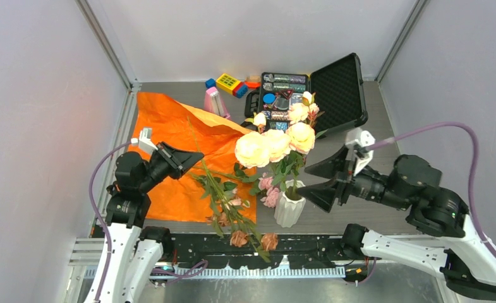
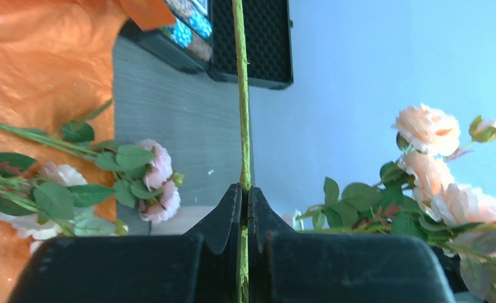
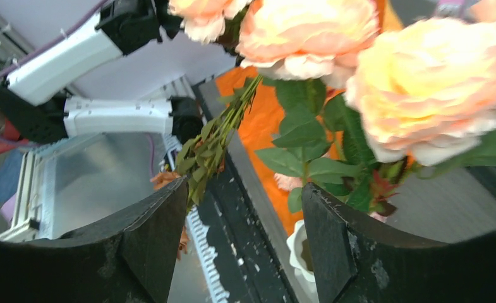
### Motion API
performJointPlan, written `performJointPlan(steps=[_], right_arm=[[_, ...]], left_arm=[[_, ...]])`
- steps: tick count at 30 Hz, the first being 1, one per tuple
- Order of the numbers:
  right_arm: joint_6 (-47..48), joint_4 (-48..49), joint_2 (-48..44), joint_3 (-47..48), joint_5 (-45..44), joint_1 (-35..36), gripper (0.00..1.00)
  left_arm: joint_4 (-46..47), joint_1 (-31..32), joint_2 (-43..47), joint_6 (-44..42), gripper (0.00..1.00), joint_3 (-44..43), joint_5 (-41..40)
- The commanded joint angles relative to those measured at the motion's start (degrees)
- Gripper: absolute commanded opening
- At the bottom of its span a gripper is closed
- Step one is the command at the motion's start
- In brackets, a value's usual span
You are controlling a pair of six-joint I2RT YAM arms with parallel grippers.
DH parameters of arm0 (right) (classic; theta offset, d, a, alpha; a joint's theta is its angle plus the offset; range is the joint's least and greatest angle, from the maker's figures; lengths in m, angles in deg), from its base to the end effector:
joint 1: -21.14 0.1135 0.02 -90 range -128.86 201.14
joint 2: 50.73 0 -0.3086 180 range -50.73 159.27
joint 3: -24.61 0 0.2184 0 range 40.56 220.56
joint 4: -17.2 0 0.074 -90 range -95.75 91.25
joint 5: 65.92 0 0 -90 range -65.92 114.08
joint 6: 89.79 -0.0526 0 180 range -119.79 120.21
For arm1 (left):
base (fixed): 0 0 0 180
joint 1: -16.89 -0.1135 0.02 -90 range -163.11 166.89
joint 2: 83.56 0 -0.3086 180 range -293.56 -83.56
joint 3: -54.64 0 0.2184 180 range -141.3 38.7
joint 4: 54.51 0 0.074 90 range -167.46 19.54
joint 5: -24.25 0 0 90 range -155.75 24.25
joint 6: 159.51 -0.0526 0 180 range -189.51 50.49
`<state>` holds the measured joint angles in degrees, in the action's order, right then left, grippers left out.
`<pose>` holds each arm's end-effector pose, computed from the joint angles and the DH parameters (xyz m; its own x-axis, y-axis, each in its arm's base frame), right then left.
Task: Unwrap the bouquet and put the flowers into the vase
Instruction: Pick up the fake flower from the wrapping paper.
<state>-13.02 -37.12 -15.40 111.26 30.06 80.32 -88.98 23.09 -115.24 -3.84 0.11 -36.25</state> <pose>0.0111 0.0293 0.4558 -0.2338 0.0524 -0.9709 -0.8772 0.4193 0.2339 0.0727 -0.0340 0.3363 -0.6051 -0.7320 -0.3132 0.0538 0.3548 -0.9334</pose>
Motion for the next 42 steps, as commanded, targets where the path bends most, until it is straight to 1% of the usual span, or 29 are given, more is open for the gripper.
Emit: performJointPlan(steps=[1,4,7,13,18,24,27,32,38,42], right_arm=[[-0.05,-4.09,4.29,0.84,10.43,0.24,0.71],[1.86,-4.79,6.51,1.06,15.52,0.19,0.7],[3.18,-3.16,7.28,0.41,21.22,0.22,0.69],[5.91,-1.38,7.61,0.23,25.73,0.27,0.69],[7.4,0.14,9.18,1.56,27.91,0.4,0.68],[10.34,2.24,12.05,1.58,23.92,1.72,0.67],[11.63,4.73,13.95,1.1,22.64,4.09,0.67],[16.11,5.44,17.25,2.21,16.64,10.08,0.67],[20.12,12.79,17.52,-1.44,13.86,14.47,0.7],[22.9,14.67,18.62,-2.13,11.73,16.33,0.7]], left_arm=[[3.05,-0.31,0.34,2.16,0.0,-1.16,10.81],[-0.29,0.15,0.52,1.33,0.0,-1.01,13.52],[-3.18,1.75,-0.86,-0.12,0.0,-1.54,16.15],[-9.12,3.09,-2.77,-3.85,0.0,-4.41,15.79],[-9.28,3.12,-7.06,-3.57,0.0,-5.43,18.81],[-11.8,3.12,-11.14,-5.46,0.0,-7.37,23.6],[-14.75,3.12,-12.73,-7.71,0.0,-8.39,26.76],[-21.93,3.12,-14.64,-13.83,0.0,-10.41,29.57],[-21.82,5.16,-14.9,-14.14,0.0,-9.38,32.04],[-20.74,6.31,-14.23,-13.17,0.0,-8.12,33.21]])
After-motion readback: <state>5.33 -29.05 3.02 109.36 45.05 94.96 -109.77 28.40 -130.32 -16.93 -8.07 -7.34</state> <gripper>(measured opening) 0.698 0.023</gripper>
